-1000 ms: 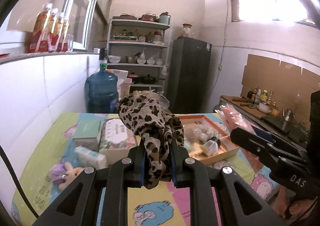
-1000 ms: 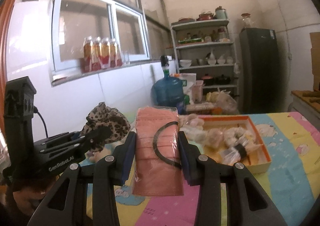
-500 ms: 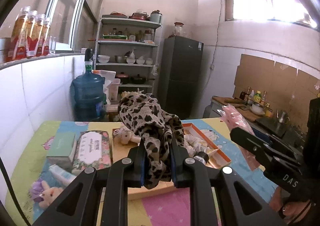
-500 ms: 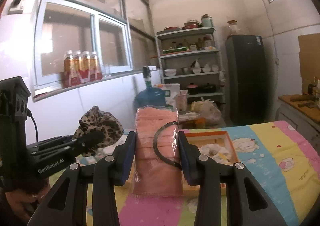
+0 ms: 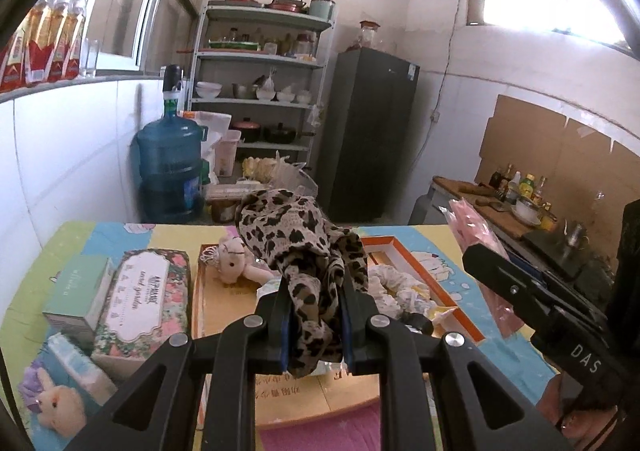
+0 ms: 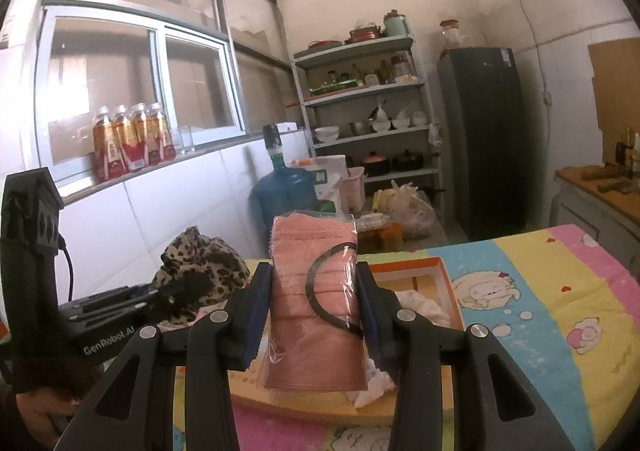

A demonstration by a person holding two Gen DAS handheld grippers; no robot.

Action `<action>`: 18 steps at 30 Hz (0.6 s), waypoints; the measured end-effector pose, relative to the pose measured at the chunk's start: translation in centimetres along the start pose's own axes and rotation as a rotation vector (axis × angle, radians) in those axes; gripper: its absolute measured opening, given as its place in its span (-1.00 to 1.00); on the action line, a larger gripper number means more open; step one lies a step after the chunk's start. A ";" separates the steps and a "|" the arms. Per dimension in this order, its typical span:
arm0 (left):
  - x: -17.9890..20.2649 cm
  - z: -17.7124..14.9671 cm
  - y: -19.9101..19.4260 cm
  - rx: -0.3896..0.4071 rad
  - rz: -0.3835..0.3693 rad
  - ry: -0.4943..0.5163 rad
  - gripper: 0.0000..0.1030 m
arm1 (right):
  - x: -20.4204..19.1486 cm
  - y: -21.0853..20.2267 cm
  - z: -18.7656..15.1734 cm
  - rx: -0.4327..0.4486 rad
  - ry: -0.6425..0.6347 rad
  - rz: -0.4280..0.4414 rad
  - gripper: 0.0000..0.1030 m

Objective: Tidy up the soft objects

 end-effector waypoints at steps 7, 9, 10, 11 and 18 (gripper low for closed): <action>0.0 0.1 2.7 -0.031 0.034 0.013 -0.63 | 1.9 3.0 -0.2 -0.025 0.024 -0.024 -0.18; 0.1 0.3 3.5 -0.036 0.039 0.021 -0.63 | 2.2 3.7 -0.3 -0.028 0.020 -0.035 -0.18; 0.1 0.5 3.8 -0.039 0.041 0.023 -0.63 | 2.4 4.0 -0.3 -0.030 0.020 -0.037 -0.18; 0.2 0.6 4.2 -0.041 0.041 0.024 -0.63 | 2.7 4.2 -0.3 -0.032 0.023 -0.037 -0.18; 0.6 1.2 6.5 -0.056 0.020 0.012 -0.63 | 4.3 5.0 -0.3 -0.032 0.039 -0.078 -0.18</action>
Point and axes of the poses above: each gripper's, at about its wrist camera, not at the fingertips, and y roughly the way its jaws point, x to its right, z to its top, the point moved 9 cm from there along y, roughly the way its jaws point, and after that the axes turned 9 degrees about y, right-handed, at the moved point
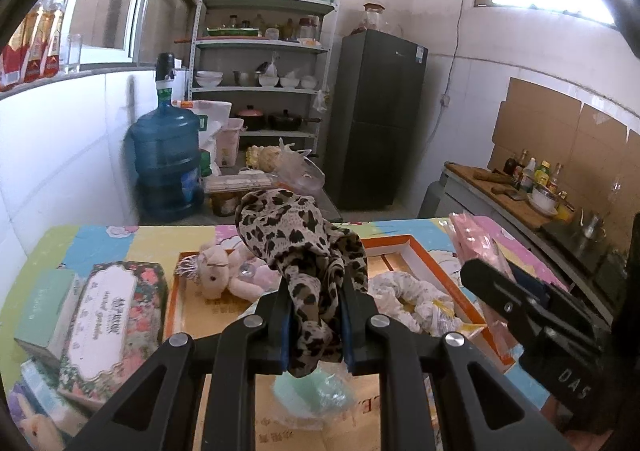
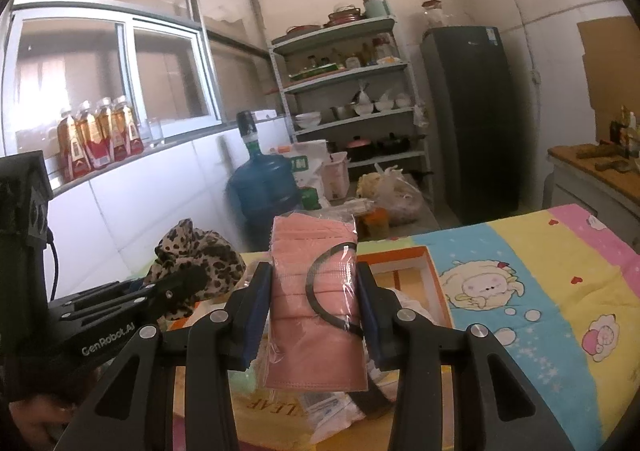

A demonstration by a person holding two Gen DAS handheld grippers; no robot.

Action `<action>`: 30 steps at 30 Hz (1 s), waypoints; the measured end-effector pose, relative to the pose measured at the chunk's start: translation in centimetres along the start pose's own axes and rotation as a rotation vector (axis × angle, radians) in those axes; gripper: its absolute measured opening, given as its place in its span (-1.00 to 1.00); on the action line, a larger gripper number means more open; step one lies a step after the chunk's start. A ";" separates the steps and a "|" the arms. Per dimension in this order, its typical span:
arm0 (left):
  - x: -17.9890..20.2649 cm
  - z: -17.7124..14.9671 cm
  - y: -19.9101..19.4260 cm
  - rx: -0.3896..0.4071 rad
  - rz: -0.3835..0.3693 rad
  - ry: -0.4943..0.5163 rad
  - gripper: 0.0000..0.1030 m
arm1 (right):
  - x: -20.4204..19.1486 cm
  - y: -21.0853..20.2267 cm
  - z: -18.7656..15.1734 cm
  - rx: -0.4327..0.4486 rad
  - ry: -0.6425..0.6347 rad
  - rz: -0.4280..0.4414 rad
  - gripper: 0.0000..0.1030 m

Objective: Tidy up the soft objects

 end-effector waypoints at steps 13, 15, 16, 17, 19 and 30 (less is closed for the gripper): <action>0.8 -1.0 4.7 -0.073 -0.104 -0.040 -0.63 | 1.7 2.8 -2.1 -0.114 0.017 -0.076 -0.18; 0.8 -1.5 5.2 -0.089 -0.099 -0.034 -0.63 | 1.8 3.1 -2.4 -0.132 0.020 -0.074 -0.18; 0.9 -1.7 5.4 -0.099 -0.091 -0.029 -0.63 | 1.8 3.3 -2.6 -0.140 0.019 -0.076 -0.18; 0.8 -2.0 5.6 -0.109 -0.081 -0.025 -0.63 | 1.8 3.5 -2.7 -0.149 0.018 -0.079 -0.18; 0.6 -2.5 6.2 -0.134 -0.060 -0.014 -0.63 | 1.8 3.9 -3.2 -0.169 0.016 -0.084 -0.18; -0.4 -4.0 7.3 -0.190 -0.064 -0.067 -0.53 | 2.1 5.2 -4.6 -0.240 0.021 -0.093 -0.12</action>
Point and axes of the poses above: each gripper's, at about its wrist camera, not at the fingertips, and y roughly the way its jaws point, x to its right, z to its top, the point moved 9 cm from there along y, roughly the way its jaws point, and after that the axes turned 9 degrees about y, right-handed, at the moved point
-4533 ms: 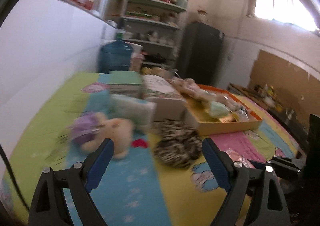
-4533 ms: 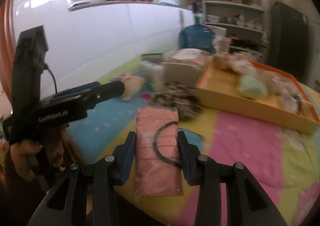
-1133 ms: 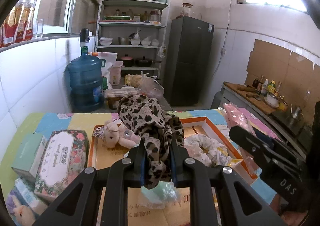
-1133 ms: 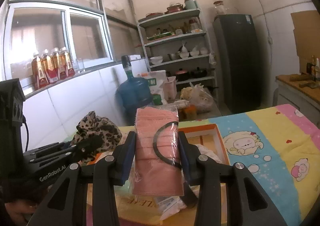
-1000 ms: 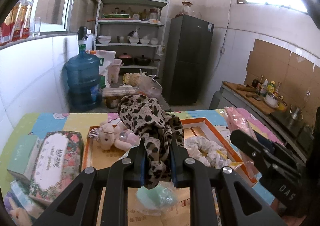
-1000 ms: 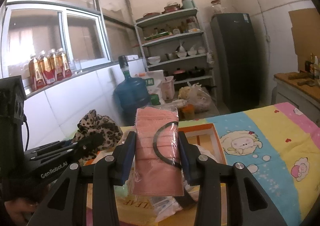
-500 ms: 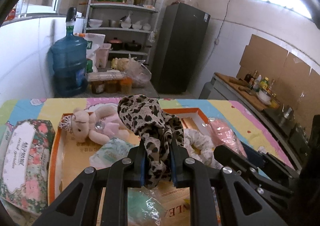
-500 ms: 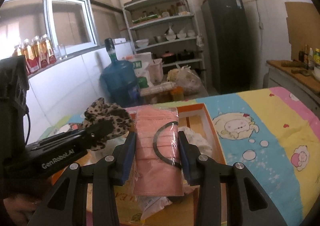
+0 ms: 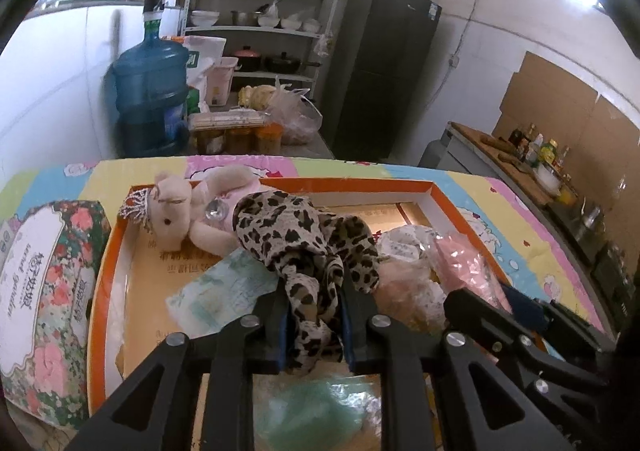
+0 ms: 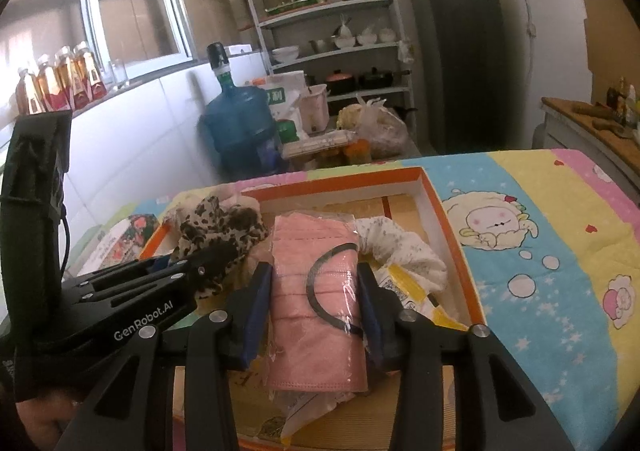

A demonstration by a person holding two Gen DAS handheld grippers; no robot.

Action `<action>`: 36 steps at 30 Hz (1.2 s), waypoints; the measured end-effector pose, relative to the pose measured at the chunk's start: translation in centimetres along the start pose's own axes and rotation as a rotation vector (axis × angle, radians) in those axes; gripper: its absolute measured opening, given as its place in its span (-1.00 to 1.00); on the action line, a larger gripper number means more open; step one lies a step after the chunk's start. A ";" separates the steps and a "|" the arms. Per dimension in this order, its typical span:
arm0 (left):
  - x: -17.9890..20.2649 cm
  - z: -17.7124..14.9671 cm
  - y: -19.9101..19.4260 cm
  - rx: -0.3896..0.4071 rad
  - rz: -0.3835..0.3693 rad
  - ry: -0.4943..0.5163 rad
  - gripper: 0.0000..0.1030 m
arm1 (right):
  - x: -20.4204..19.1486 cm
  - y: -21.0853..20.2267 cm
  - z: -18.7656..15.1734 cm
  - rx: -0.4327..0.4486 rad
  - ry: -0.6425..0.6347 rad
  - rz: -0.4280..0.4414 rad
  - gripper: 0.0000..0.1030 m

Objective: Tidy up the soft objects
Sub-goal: 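Open both tools to drop the cloth and pink towel into the tray, then move both tools back toward the teddy bear and wipes pack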

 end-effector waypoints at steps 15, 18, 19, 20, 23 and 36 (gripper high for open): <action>-0.7 0.0 -1.2 0.038 -0.013 -0.030 0.21 | -0.2 0.2 0.3 0.004 0.030 0.022 0.27; -0.7 0.2 -2.1 0.062 -0.012 -0.032 0.37 | 0.0 -0.4 0.5 0.027 0.039 0.036 0.29; -0.7 0.2 -2.4 0.072 -0.010 -0.032 0.40 | 0.0 -0.6 0.6 0.036 0.042 0.037 0.30; -0.6 0.2 -2.8 0.083 -0.009 -0.029 0.40 | 0.0 -0.9 0.7 0.048 0.043 0.036 0.31; -0.6 0.3 -3.7 0.101 0.005 -0.012 0.41 | 0.0 -1.6 1.0 0.079 0.049 0.048 0.32; -1.6 -0.8 -7.8 0.147 0.096 0.026 0.41 | -0.8 -3.9 0.6 0.136 0.047 0.034 0.33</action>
Point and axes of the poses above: each gripper's, at about its wrist camera, not at the fingertips, and y roughly the way its jaws point, x to its right, z to its top, the point moved 9 cm from there along y, roughly the way its jaws point, and after that the axes turned 9 degrees about y, right-handed, at the moved point
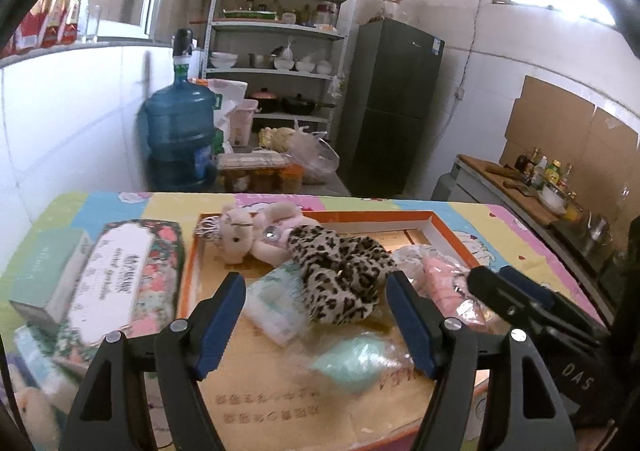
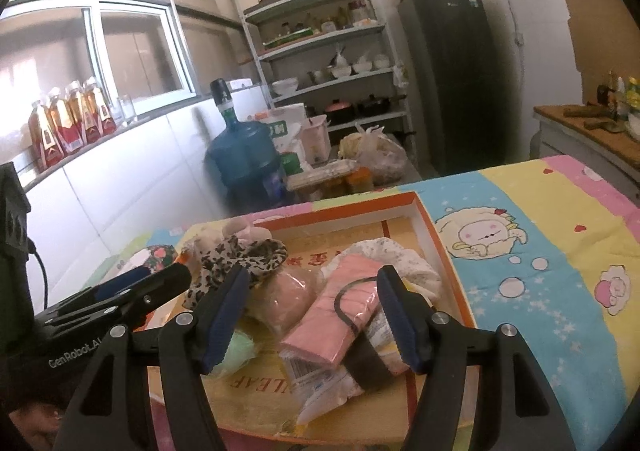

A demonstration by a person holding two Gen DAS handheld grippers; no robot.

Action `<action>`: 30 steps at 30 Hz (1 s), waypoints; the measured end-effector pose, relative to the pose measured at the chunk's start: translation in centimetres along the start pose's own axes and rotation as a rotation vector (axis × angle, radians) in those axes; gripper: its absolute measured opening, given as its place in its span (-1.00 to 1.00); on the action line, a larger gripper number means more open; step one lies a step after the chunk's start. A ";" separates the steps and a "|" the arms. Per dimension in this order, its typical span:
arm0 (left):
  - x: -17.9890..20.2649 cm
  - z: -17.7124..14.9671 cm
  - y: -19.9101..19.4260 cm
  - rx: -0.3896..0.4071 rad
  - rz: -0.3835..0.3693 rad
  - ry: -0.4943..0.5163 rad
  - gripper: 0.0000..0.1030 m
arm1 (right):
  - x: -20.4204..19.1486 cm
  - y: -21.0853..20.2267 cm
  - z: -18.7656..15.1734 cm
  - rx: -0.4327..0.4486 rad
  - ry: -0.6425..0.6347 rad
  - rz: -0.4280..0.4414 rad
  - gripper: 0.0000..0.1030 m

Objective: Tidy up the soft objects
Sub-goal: 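Move both tools back toward the teddy bear and wipes pack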

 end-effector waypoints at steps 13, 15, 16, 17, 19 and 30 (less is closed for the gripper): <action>-1.1 -1.3 -5.7 0.064 0.031 0.017 0.41 | -2.6 -4.4 -2.6 0.044 -0.019 -0.028 0.33; -1.2 -1.4 -6.7 0.080 0.034 0.019 0.41 | -3.2 -4.9 -3.0 0.046 -0.021 -0.025 0.33; -1.4 -1.5 -7.4 0.090 0.041 0.021 0.41 | -3.7 -5.3 -3.2 0.047 -0.023 -0.022 0.33; -1.6 -1.6 -7.8 0.095 0.049 0.024 0.41 | -4.0 -5.5 -3.3 0.048 -0.025 -0.021 0.33; -1.9 -1.8 -8.9 0.110 0.071 0.027 0.41 | -4.7 -6.2 -3.6 0.055 -0.032 -0.017 0.33; -5.5 -3.4 -13.9 0.173 0.127 -0.018 0.41 | -9.5 -9.3 -5.3 0.090 -0.092 0.007 0.33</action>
Point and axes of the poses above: each gripper's, at about its wrist camera, not at the fingertips, and y roughly the way its jaws point, x to its right, z to its top, the point moved 9 cm from there along y, roughly the way its jaws point, and after that the axes turned 9 degrees about y, right-handed, at the moved point
